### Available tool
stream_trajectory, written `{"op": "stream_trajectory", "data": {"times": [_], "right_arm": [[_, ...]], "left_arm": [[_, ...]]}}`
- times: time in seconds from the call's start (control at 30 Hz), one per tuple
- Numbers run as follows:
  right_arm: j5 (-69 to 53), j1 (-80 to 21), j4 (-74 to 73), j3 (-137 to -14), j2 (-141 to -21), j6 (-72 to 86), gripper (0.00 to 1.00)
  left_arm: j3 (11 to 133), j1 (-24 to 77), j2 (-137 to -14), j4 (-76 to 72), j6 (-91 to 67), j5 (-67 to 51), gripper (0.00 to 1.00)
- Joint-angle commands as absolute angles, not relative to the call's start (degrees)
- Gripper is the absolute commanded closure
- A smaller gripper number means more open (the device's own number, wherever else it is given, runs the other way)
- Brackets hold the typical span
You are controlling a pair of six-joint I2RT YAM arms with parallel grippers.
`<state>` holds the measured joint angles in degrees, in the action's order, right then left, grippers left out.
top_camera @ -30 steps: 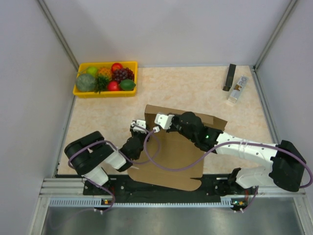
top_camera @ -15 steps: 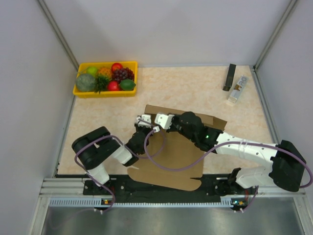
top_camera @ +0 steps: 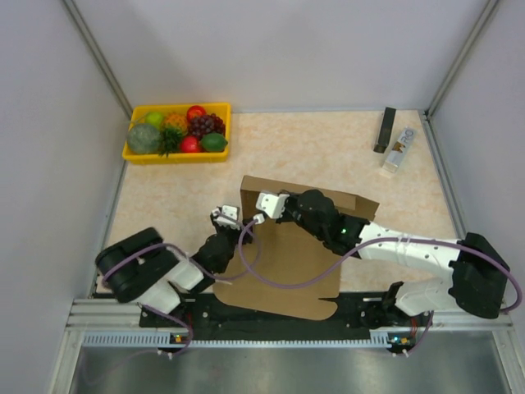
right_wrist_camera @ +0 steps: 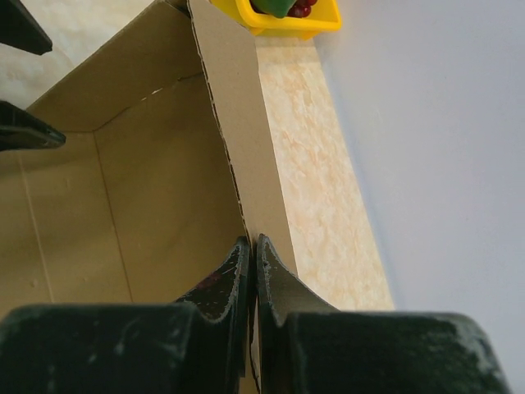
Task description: Fold the paper box
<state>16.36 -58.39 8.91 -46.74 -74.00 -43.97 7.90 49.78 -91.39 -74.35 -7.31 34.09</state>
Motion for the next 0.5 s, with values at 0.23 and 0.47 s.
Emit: {"op": "stream_trajectory", "data": {"times": [0.23,0.47], "right_arm": [[15.73,-58.62,10.02,-46.14,-75.5,-42.89,1.0],[15.12,-58.53,10.72,-46.05,-75.94,-42.8,1.0]], "left_arm": [[8.16,49.48,-39.27,-29.22,-20.13,15.82,0.33],[20.63,47.12,-26.01,-0.9,-23.28,24.17,0.32]]}}
